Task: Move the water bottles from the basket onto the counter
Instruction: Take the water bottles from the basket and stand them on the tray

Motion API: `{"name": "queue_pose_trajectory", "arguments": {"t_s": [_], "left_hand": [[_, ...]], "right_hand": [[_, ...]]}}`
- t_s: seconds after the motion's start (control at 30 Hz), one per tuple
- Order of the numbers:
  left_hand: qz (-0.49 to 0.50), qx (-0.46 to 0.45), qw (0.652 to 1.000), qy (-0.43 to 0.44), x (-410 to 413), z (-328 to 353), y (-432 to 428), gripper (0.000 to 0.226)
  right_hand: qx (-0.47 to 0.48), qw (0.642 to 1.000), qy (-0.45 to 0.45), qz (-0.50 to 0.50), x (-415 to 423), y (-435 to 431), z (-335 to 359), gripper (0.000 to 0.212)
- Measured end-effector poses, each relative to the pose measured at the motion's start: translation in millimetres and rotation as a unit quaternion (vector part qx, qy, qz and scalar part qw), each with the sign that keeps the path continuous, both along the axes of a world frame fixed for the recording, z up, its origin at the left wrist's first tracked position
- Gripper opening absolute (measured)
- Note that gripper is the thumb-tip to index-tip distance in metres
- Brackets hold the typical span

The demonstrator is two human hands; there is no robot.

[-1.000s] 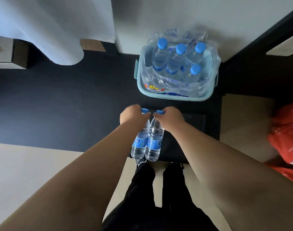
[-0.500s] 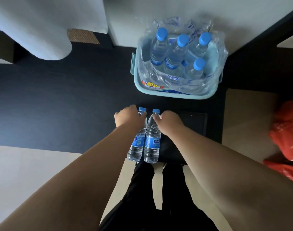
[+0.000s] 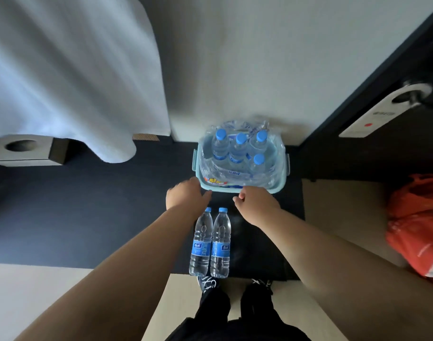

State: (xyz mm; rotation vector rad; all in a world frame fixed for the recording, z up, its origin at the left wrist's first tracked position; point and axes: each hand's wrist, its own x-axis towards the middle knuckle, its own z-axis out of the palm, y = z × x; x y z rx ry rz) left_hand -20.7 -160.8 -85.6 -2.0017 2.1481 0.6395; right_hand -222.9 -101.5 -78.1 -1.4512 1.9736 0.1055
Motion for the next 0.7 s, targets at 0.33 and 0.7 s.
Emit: {"name": "queue_pose_trajectory", "arguments": {"t_s": [0.33,0.7], "left_hand": [[-0.032,-0.061,0.997,0.023,-47.5,67.2,-71.0,0.037],[-0.077,-0.042,0.996,-0.014,-95.0,34.4,-119.9,0.034]], "right_hand": [[-0.111,0.994,0.005,-0.019,-37.8,-69.3,66.3,0.022],[-0.125,0.991,0.044,-0.001,-31.8,-133.9,39.5,0.03]]}}
